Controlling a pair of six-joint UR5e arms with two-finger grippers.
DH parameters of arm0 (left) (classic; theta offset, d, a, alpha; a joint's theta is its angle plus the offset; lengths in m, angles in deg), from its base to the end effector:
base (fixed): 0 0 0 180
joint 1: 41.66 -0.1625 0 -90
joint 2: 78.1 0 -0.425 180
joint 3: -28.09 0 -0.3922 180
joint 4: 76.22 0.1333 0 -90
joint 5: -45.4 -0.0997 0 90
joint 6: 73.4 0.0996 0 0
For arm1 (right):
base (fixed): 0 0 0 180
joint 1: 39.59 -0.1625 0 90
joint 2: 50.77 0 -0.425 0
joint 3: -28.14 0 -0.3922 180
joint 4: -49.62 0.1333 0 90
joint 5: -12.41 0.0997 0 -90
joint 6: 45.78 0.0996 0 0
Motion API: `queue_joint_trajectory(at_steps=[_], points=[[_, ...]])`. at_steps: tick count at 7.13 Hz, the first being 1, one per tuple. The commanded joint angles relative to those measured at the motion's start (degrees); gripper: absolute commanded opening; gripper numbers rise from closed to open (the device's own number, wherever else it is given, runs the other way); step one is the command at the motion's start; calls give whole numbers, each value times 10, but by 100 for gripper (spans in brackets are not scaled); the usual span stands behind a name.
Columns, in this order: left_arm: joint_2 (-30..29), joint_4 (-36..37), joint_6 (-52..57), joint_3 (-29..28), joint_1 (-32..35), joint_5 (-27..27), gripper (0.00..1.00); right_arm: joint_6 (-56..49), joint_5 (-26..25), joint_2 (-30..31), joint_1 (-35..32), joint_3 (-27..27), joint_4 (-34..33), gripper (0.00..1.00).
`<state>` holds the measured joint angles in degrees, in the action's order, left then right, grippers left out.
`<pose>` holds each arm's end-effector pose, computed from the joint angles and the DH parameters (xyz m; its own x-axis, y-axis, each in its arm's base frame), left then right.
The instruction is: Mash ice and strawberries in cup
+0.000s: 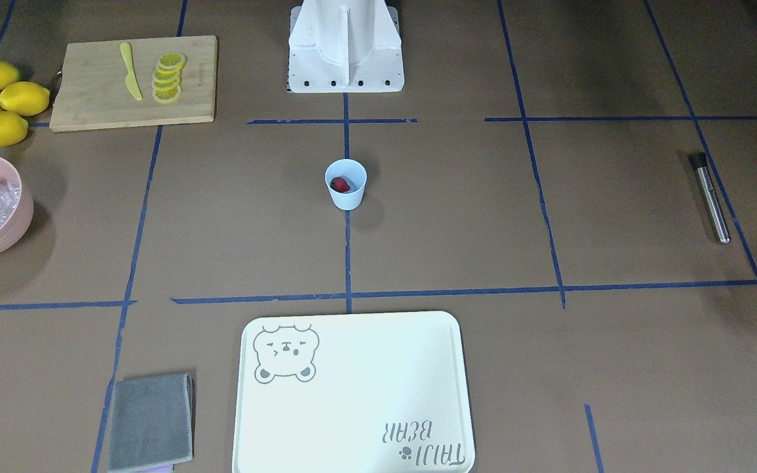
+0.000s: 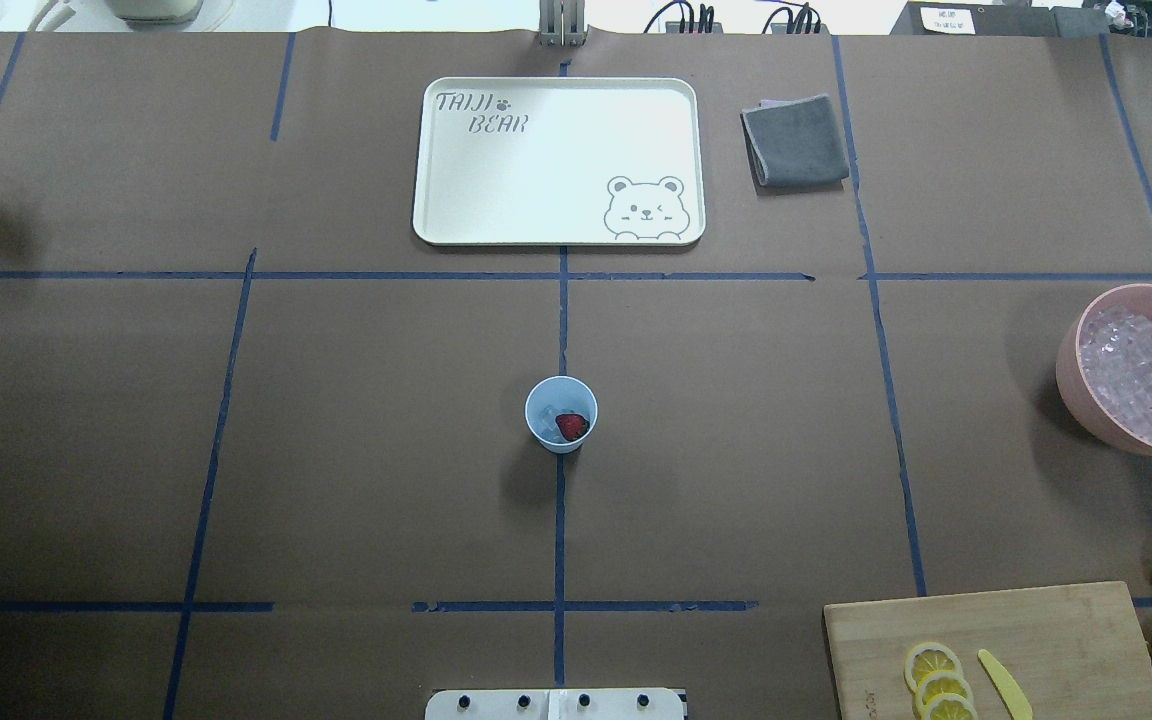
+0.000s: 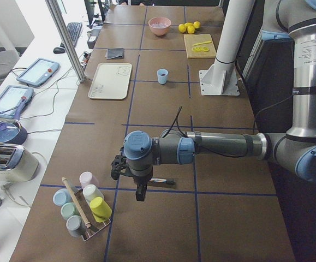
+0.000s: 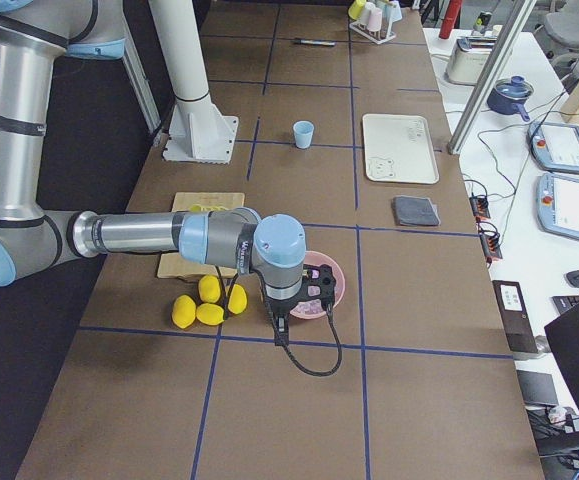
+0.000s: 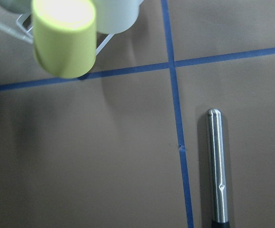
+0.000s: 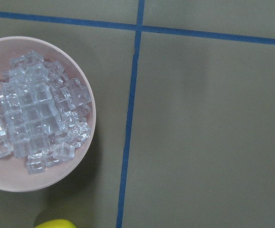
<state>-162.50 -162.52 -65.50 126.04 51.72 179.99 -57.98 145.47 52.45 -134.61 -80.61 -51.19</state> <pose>-0.0897 -0.4439 0.6426 0.7113 0.0792 -0.6984 -0.0392 0.9966 0.0731 0.0988 -0.3786 0.6201 0.7244 -0.0860 0.6840 0.0675 0.9963 0.0537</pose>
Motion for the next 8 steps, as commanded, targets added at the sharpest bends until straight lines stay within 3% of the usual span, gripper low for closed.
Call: queue_joint_trajectory(at_steps=[1, 8], points=[[6, -25, -2, -4, 2, -1, 100, 0, 1, 2, 0, -2, 0, 100], [44, -24, 3, 3, 2, -5, 100, -1, -3, 6, 0, 11, 0, 100]])
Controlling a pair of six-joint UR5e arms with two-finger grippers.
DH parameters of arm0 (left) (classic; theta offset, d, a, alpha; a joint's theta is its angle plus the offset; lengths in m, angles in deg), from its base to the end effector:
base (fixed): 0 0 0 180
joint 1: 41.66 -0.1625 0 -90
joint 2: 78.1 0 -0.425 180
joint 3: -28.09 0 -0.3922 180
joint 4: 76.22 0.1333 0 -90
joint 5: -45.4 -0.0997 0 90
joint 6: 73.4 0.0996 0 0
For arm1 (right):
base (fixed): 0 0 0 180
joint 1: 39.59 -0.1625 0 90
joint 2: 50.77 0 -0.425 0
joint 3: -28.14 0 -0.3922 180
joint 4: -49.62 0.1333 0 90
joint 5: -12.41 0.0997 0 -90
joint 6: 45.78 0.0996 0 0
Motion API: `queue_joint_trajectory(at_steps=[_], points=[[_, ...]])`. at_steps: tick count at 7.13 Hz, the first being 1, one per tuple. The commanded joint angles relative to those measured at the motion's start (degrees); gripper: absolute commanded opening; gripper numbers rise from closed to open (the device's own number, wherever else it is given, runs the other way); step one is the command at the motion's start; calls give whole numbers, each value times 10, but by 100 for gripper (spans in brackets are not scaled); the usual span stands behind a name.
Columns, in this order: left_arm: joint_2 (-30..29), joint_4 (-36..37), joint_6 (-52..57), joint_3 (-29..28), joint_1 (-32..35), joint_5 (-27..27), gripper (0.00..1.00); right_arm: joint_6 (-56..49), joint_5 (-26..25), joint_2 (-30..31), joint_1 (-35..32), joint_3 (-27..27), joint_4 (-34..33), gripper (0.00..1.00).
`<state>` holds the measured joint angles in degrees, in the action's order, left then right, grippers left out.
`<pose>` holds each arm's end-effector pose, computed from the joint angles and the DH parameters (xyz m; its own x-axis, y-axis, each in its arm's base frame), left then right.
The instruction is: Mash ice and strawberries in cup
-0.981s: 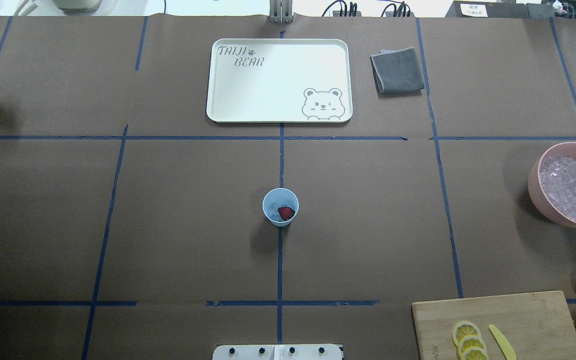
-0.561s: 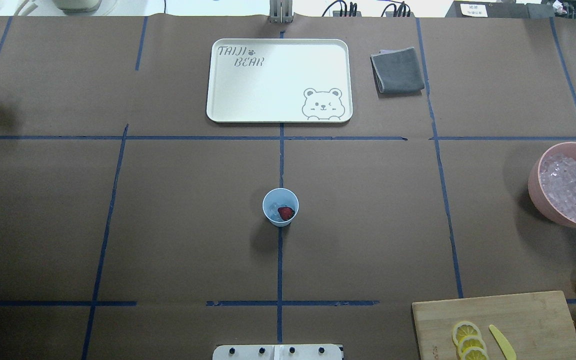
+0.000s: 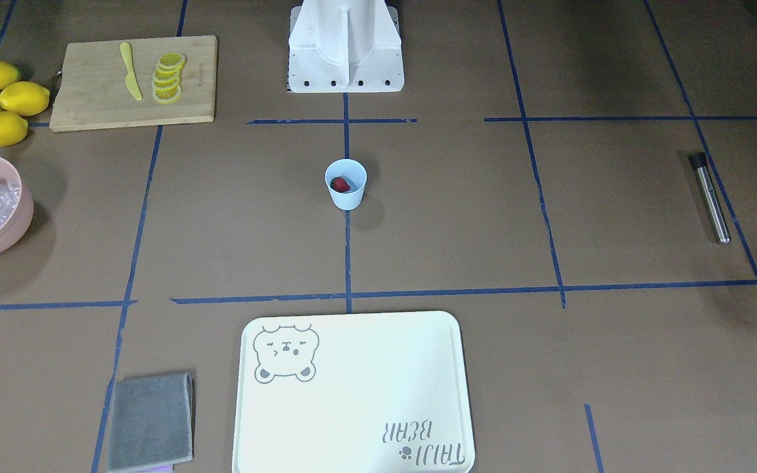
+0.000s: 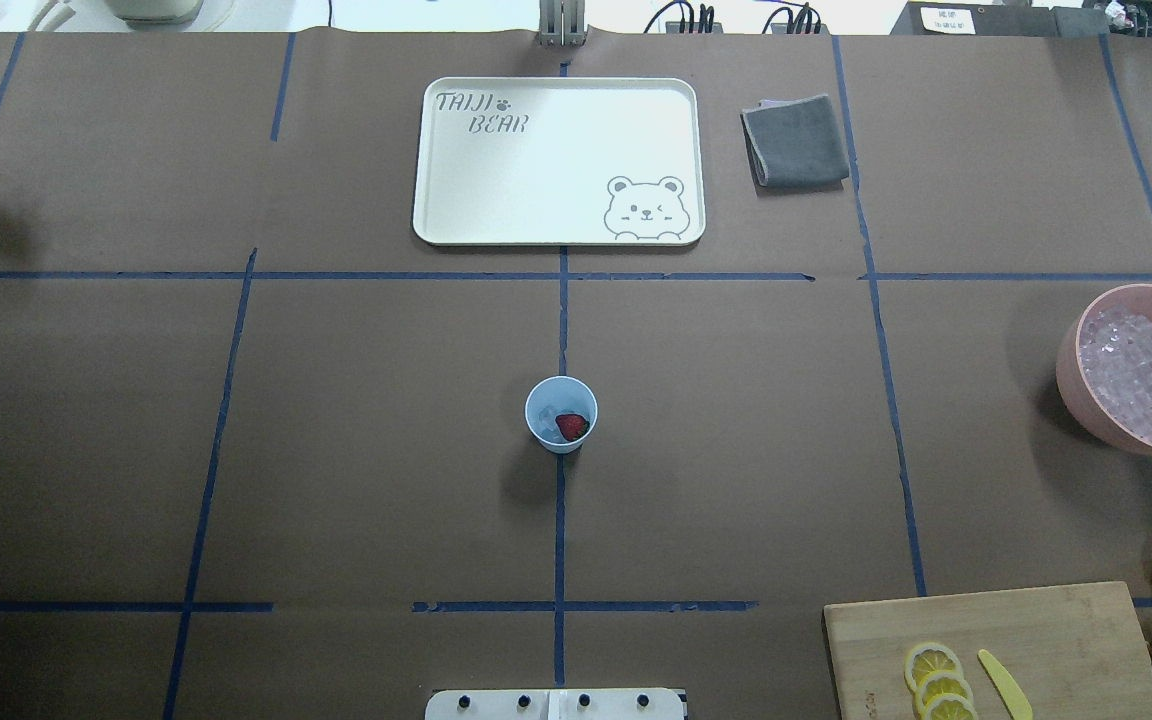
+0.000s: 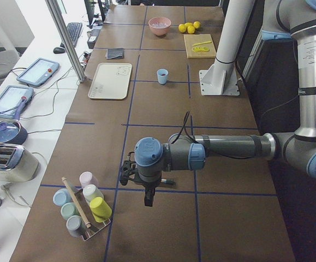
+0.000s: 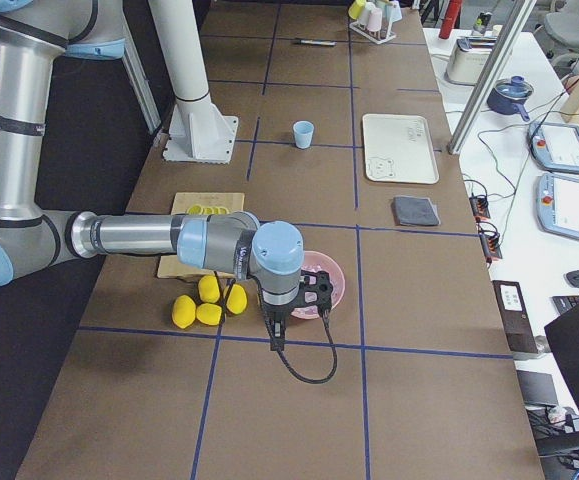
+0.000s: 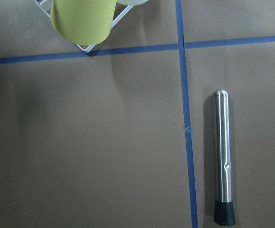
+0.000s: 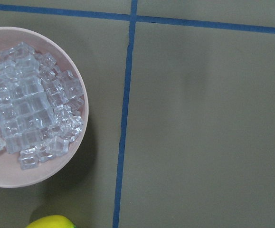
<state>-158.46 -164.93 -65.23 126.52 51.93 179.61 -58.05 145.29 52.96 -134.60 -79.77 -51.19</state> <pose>-0.0899 -0.4126 0.6655 0.7151 0.0672 -0.6958 -0.0395 0.9977 0.0558 0.0985 -0.3737 0.6308 0.7250 -0.0713 0.6850 0.0689 0.9971 0.0308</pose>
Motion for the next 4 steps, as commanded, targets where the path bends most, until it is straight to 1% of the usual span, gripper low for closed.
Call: queue_joint_trajectory(at_steps=[1, 4], points=[[5, 0, 0, 0, 0, -1, 100, 0, -1, 5, -1, -1, 0, 100], [12, 0, 0, -3, 0, -1, 100, 0, 1, 9, 0, -1, 1, 100]])
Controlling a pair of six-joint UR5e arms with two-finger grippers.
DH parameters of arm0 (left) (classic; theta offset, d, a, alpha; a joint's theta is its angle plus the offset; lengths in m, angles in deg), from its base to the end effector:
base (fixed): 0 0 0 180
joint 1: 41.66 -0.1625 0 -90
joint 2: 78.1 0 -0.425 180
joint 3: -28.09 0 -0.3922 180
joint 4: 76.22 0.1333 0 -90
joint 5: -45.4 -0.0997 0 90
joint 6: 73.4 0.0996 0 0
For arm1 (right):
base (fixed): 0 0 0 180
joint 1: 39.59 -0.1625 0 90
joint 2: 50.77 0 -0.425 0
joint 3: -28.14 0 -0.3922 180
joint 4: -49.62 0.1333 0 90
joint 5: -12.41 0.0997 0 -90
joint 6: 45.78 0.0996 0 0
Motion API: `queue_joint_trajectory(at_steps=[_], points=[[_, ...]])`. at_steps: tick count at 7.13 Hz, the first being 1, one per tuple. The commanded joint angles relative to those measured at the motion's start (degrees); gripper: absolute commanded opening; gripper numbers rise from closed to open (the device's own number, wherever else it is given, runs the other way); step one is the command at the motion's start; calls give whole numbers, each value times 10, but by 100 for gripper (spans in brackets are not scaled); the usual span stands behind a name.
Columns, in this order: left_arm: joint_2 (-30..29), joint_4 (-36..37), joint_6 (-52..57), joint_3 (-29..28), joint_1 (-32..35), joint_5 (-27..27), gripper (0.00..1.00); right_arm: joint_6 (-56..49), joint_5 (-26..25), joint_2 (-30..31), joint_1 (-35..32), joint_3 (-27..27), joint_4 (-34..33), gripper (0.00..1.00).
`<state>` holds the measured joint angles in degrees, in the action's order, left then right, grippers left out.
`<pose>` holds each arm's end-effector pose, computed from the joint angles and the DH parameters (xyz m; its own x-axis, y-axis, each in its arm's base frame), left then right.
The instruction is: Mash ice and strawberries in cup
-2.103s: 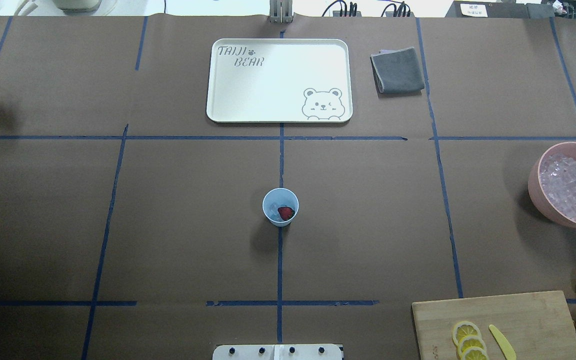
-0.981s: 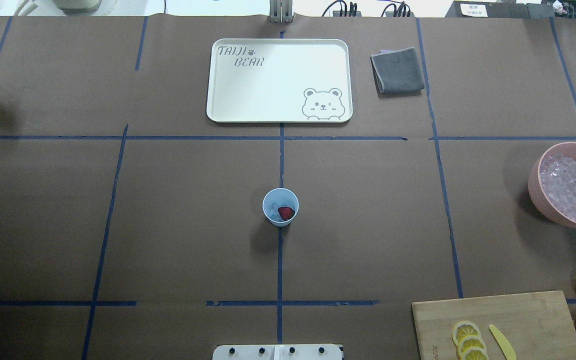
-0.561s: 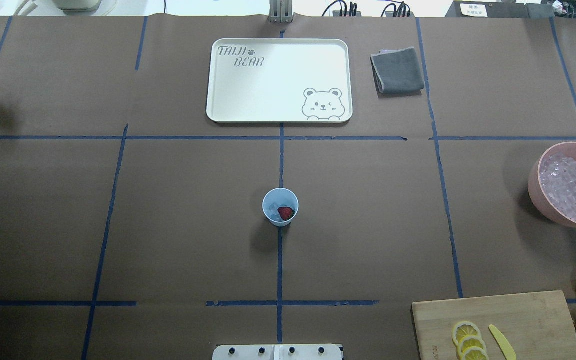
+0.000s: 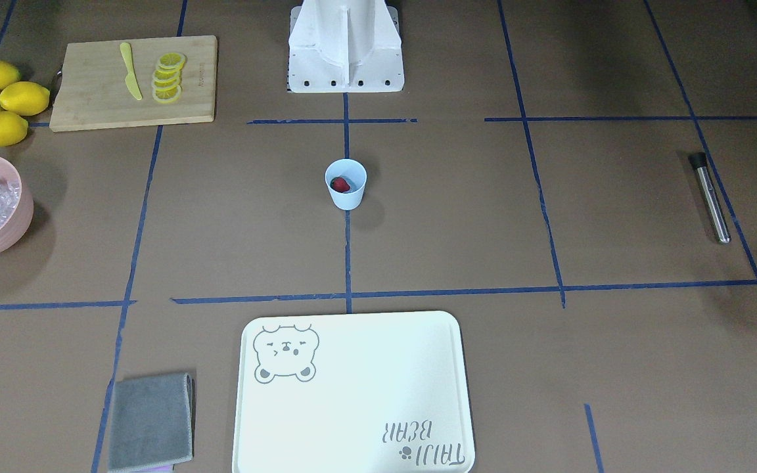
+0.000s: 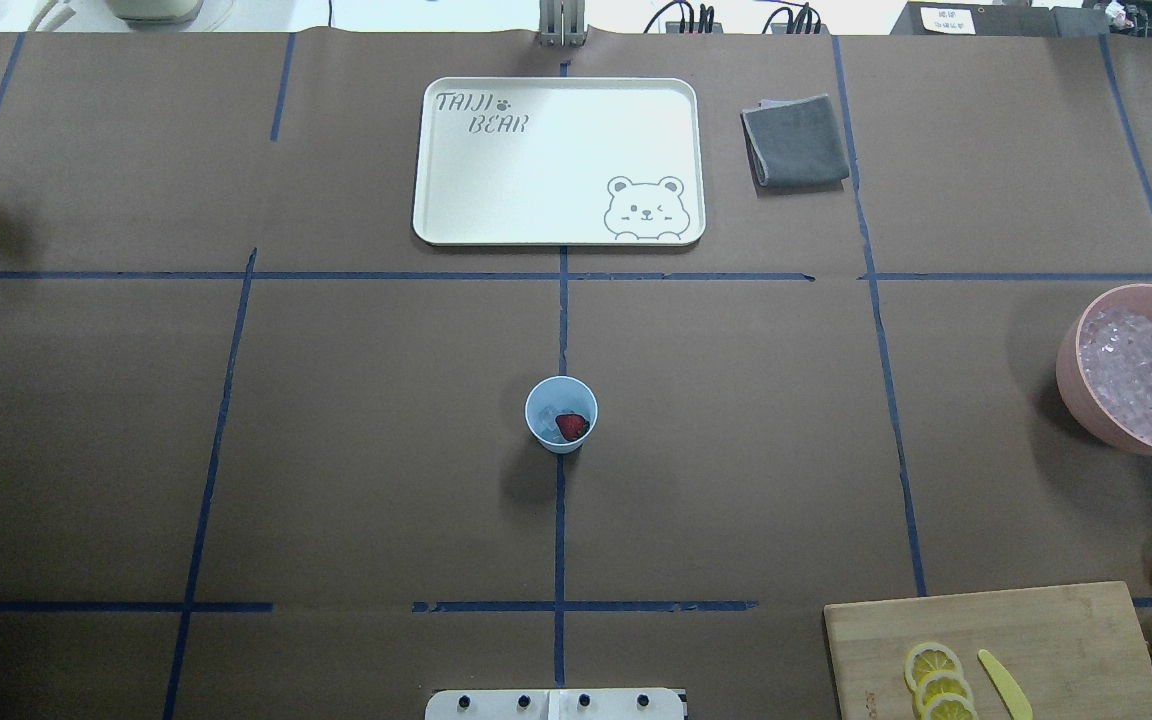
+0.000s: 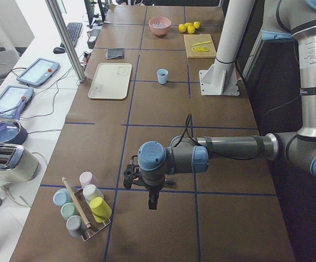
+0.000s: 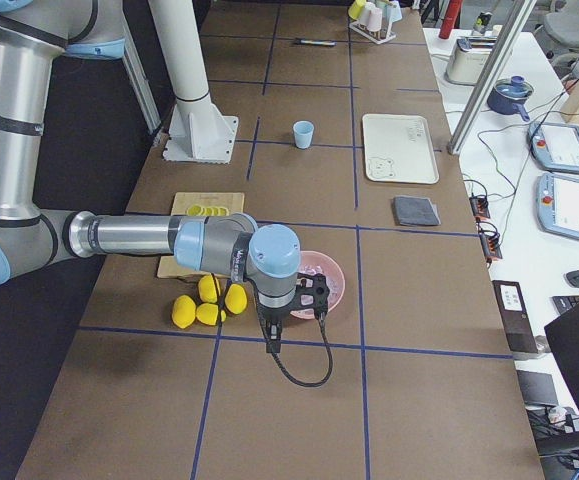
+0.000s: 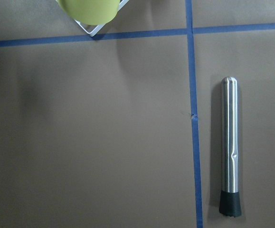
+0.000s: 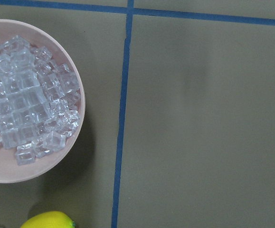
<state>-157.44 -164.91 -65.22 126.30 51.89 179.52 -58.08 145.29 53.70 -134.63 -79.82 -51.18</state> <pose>-0.0891 -0.4033 0.6748 0.7152 0.0526 -0.6969 -0.0404 0.9986 0.0339 0.0982 -0.3677 0.6352 0.7243 -0.0633 0.6865 0.0687 0.9974 0.0195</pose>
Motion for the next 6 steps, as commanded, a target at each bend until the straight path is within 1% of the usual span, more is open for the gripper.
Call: queue_joint_trajectory(at_steps=[1, 5, 6], points=[[1, 0, 0, -3, 0, 0, 100, 0, 1, 2, 0, -1, 1, 100], [0, 0, -2, 5, 0, 1, 100, 2, 4, 0, 0, -2, 0, 100], [0, 0, -2, 5, 0, 0, 100, 3, 12, 0, 0, -6, 0, 100]])
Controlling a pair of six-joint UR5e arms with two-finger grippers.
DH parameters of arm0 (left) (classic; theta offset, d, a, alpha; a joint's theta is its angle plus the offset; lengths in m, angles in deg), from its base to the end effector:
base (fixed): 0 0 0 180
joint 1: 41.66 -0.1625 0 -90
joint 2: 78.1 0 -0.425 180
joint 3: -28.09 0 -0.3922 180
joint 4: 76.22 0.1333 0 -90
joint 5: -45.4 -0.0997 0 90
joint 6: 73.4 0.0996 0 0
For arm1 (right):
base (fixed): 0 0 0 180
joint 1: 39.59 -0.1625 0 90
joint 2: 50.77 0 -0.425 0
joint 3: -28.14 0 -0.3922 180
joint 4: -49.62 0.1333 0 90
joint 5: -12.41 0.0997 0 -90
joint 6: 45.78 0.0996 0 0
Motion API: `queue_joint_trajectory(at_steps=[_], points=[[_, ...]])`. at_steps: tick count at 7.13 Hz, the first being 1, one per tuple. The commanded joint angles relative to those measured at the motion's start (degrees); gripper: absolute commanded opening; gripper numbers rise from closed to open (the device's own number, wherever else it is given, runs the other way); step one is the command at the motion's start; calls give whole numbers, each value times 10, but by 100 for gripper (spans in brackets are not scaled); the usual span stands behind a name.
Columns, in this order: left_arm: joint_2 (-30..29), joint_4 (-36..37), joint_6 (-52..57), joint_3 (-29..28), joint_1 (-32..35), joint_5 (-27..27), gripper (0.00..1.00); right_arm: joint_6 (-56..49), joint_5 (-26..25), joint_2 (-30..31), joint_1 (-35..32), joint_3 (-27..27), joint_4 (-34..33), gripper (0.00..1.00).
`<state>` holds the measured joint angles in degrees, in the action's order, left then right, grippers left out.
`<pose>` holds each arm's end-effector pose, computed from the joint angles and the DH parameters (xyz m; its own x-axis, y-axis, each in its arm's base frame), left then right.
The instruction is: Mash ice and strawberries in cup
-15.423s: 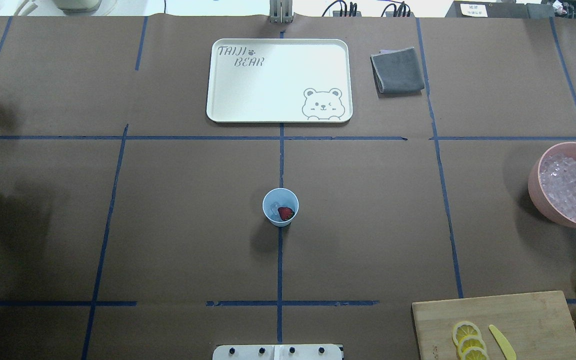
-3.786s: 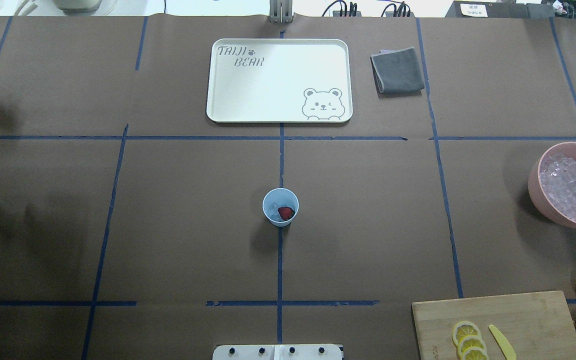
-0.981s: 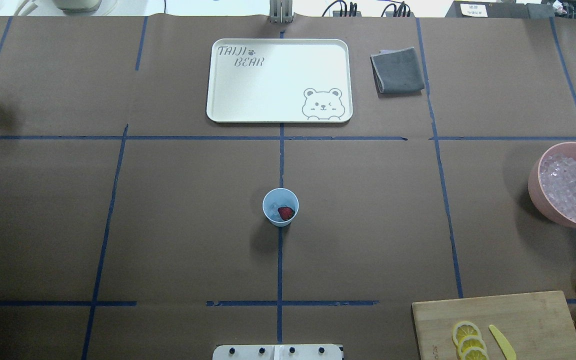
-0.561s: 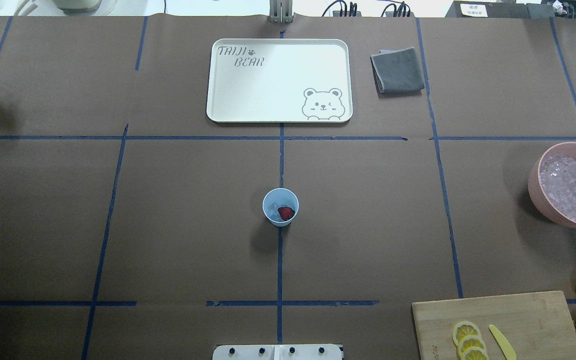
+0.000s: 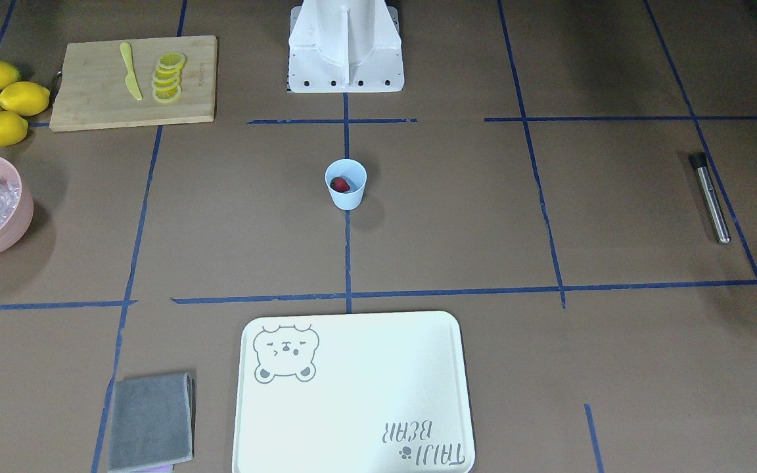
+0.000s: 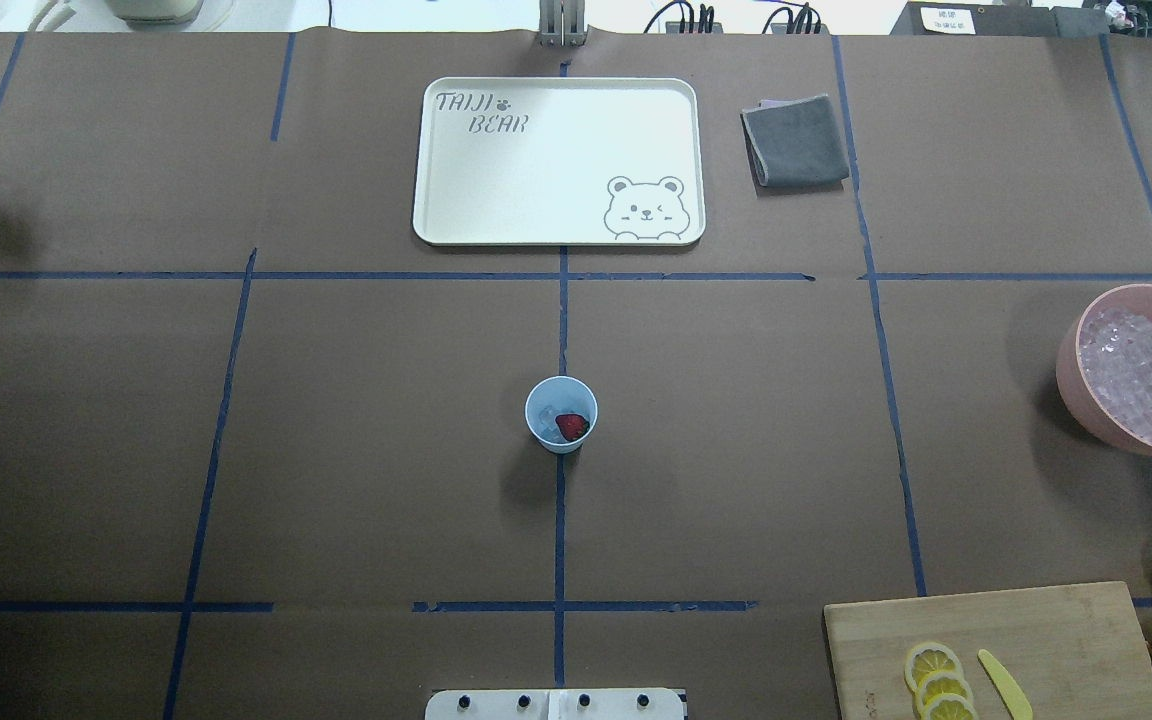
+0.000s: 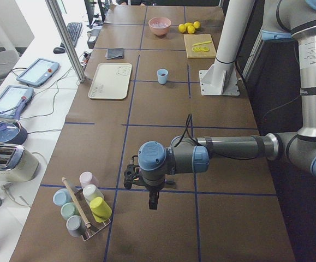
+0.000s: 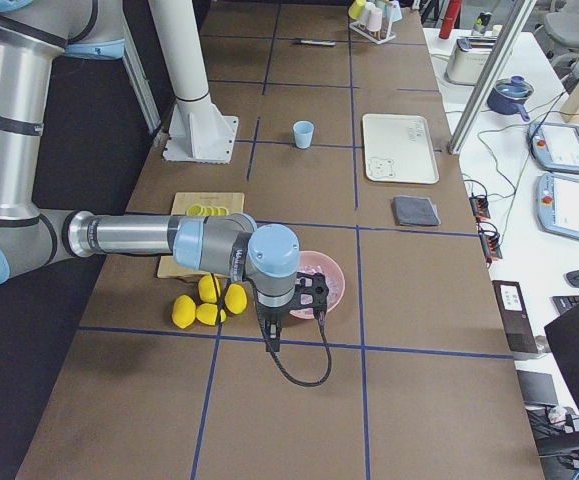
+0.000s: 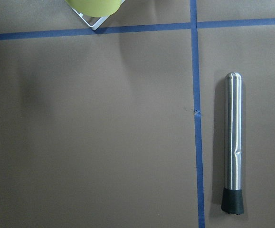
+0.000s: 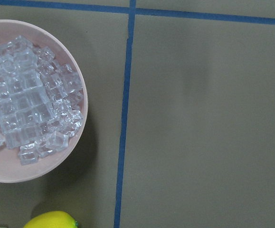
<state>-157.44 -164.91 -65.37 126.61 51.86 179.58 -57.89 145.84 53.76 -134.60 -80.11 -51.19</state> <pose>-0.0888 -0.4038 0.6721 0.7148 0.0541 -0.6972 -0.0389 0.9985 0.0376 0.0973 -0.3677 0.6325 0.7183 -0.0627 0.6929 0.0655 0.9976 0.0224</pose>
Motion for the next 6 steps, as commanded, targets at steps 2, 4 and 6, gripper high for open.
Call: queue_joint_trajectory(at_steps=[2, 4, 6], points=[[0, 0, 1, 1, 0, -1, 100, 1, 8, 1, 0, -5, 1, 100], [0, 0, 0, 2, 0, 0, 100, 1, 7, 1, 0, -11, 1, 100], [0, -1, 1, 0, -1, 0, 100, 0, 7, 1, 0, -10, 1, 100]])
